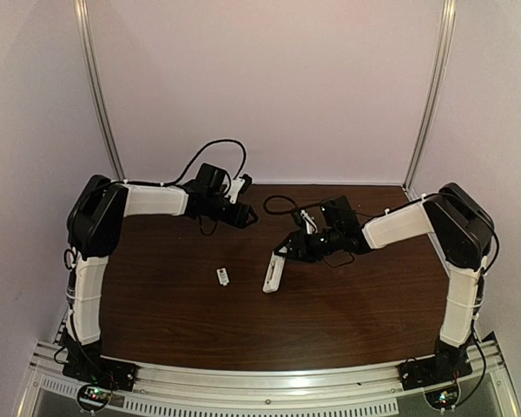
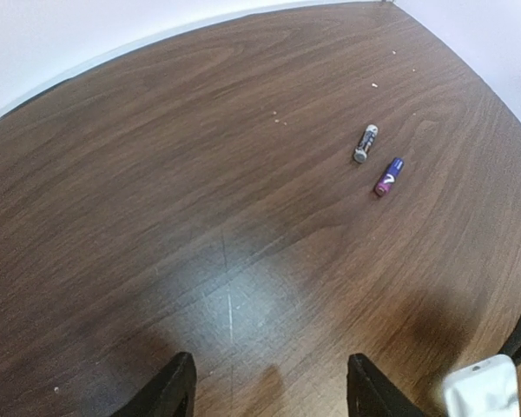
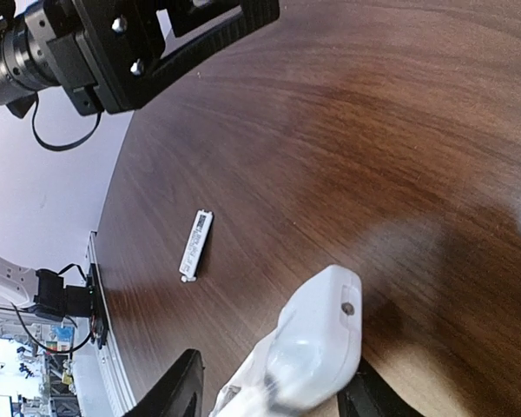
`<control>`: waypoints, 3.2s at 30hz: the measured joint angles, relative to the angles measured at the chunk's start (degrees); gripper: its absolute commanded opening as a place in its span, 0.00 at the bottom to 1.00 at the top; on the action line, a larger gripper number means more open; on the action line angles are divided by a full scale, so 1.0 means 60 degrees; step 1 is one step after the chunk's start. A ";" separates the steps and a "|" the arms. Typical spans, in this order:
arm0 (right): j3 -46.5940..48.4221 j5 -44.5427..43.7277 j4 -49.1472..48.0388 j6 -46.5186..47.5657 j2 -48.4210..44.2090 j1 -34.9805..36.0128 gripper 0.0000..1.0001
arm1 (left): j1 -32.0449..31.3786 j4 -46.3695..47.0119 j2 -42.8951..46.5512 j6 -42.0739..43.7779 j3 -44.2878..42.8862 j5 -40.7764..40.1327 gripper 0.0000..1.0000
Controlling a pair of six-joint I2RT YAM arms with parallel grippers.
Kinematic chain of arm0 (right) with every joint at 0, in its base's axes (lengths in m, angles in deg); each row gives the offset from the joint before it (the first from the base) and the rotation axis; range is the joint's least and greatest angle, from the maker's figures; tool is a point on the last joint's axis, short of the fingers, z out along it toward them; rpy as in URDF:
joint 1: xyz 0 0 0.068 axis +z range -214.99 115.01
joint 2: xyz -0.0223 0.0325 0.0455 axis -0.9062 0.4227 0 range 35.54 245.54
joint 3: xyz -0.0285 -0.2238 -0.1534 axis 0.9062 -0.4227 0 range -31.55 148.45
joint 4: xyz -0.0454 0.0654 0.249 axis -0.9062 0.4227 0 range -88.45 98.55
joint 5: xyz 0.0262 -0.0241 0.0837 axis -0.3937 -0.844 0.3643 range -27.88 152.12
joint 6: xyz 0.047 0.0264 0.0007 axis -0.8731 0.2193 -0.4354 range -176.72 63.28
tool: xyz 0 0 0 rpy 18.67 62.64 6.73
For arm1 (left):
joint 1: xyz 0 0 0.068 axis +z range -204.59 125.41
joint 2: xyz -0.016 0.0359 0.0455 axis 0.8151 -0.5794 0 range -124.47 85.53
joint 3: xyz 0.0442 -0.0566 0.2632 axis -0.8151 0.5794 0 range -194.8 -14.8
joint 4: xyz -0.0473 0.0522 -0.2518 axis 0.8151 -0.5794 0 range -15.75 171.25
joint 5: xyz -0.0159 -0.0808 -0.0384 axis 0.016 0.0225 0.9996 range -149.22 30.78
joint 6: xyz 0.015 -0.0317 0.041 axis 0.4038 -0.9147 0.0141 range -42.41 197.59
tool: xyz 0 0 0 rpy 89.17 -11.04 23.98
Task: Load the batteries into the remote control
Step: Place the remote control without batteries at the center of the board, then move the right arm with the battery to the center of the board.
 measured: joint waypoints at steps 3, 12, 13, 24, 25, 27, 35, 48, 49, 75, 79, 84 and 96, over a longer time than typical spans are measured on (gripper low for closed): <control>0.0226 -0.0222 0.0412 0.0226 0.0004 -0.0087 0.55 | -0.0004 0.0076 0.0087 -0.0004 0.0186 0.0004 0.60; 0.0335 -0.0903 0.1355 0.0783 0.0007 -0.0725 0.53 | 0.0000 0.0375 0.0262 -0.0029 0.0743 0.0011 0.61; 0.0339 -0.0965 0.1413 0.0863 0.0004 -0.0831 0.53 | 0.0000 0.0386 0.0324 -0.0033 0.0812 0.0011 0.61; 0.2324 -0.2991 0.2645 0.1792 0.0321 -0.1818 0.55 | 0.0000 0.1020 0.0914 -0.0175 0.1392 0.0131 0.61; 0.2543 -0.3144 0.2707 0.1876 0.0401 -0.1836 0.56 | 0.0000 0.1053 0.0958 -0.0178 0.1435 0.0131 0.62; 0.3031 -0.3413 0.2914 0.2036 0.0645 -0.1851 0.58 | 0.0000 0.1089 0.1016 -0.0178 0.1497 0.0131 0.62; 0.4524 -0.4386 0.3836 0.2688 0.1912 -0.1851 0.57 | 0.0000 0.1239 0.1035 -0.0178 0.1588 0.0149 0.62; 0.7712 -0.4969 0.5078 0.3333 0.3909 -0.1851 0.41 | 0.0000 0.1362 0.1035 -0.0175 0.1712 0.0157 0.62; 0.7836 -0.5009 0.5166 0.3395 0.4018 -0.1851 0.40 | 0.0000 0.1362 0.1035 -0.0175 0.1716 0.0157 0.63; 0.6051 -0.5074 0.4860 0.3599 0.3348 -0.1577 0.19 | 0.0000 0.1585 0.1239 -0.0259 0.2167 0.0251 0.63; 0.5628 -0.5002 0.4692 0.3595 0.3118 -0.1494 0.19 | 0.0000 0.1592 0.1319 -0.0288 0.2262 0.0273 0.63; 0.4954 -0.4932 0.4382 0.3457 0.2743 -0.1428 0.18 | 0.0000 0.1665 0.1413 -0.0321 0.2412 0.0299 0.63; 0.3104 -0.4696 0.3865 0.3209 0.1588 -0.1315 0.18 | -0.0069 0.1789 0.1508 -0.0342 0.2517 0.0379 0.64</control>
